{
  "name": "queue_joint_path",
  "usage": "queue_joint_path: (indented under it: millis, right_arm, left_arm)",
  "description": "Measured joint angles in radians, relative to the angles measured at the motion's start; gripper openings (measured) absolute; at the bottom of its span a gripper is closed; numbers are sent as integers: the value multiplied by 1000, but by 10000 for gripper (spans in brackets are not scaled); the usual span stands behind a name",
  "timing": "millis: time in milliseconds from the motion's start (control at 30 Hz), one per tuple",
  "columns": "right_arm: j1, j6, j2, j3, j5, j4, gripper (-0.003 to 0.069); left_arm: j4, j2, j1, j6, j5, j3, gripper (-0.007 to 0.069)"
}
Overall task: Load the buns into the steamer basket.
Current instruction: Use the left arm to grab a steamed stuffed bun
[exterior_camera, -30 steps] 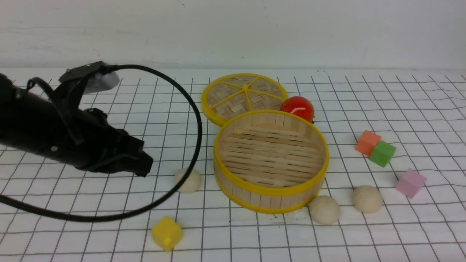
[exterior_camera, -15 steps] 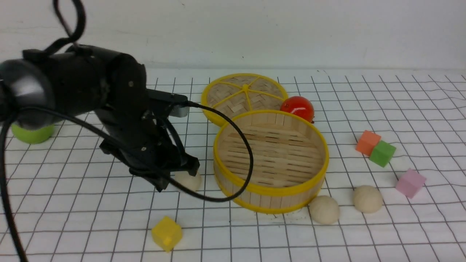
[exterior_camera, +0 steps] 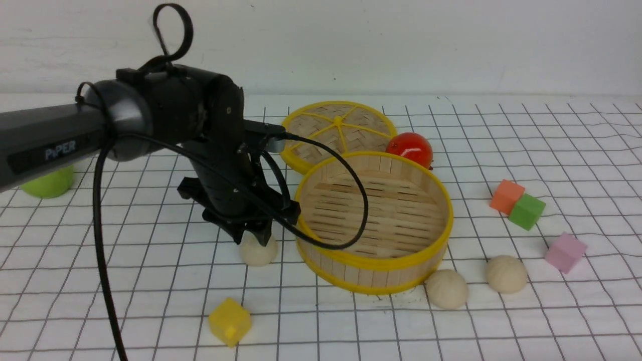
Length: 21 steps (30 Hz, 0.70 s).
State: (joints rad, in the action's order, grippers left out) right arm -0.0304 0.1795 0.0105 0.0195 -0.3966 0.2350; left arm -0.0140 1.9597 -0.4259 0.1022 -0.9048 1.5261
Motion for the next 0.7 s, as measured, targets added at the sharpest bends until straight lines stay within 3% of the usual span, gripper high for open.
queue_joint_path:
  millis: [233, 700]
  right_arm:
    - [0, 0, 0, 0, 0, 0, 239]
    - [0, 0, 0, 0, 0, 0, 239]
  left_arm:
    - [0, 36, 0, 0, 45, 2, 326]
    - [53, 58, 0, -3, 125, 2, 244]
